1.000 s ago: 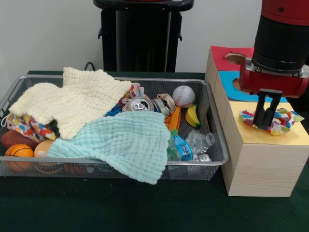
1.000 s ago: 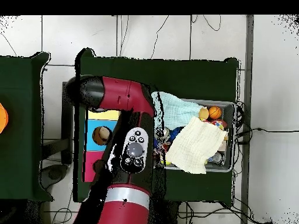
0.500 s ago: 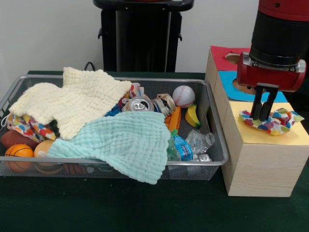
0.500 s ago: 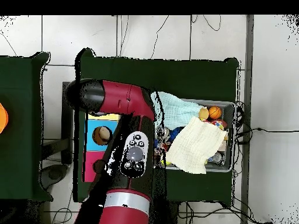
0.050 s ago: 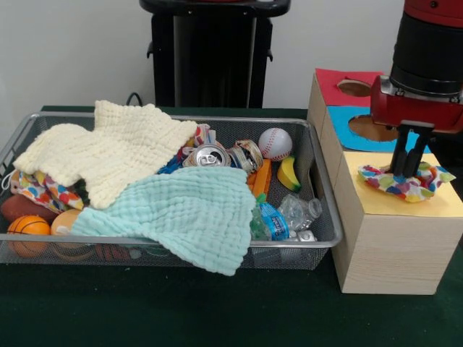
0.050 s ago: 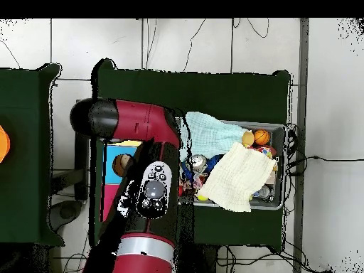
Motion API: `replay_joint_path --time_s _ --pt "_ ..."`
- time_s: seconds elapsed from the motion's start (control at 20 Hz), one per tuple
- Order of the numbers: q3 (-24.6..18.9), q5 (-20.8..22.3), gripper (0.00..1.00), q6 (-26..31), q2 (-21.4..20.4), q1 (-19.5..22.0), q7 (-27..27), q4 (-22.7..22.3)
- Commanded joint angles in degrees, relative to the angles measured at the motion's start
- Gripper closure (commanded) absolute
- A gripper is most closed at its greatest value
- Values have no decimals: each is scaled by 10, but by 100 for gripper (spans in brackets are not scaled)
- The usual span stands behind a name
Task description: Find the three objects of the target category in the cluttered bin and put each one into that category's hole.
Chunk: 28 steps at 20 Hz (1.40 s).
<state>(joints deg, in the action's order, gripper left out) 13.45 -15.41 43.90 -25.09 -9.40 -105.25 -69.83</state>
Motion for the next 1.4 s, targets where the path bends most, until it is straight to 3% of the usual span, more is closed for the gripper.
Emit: replay_joint_path --time_s 0.05,0.7,1.15,1.4 --pt "-46 -3 100 -14 20 -6 -105 -48" --pt "-75 0 100 -91 60 16 -74 -61" --pt "-81 8 100 -83 63 28 -58 -52" --pt "-84 5 100 -84 55 24 -66 -75"
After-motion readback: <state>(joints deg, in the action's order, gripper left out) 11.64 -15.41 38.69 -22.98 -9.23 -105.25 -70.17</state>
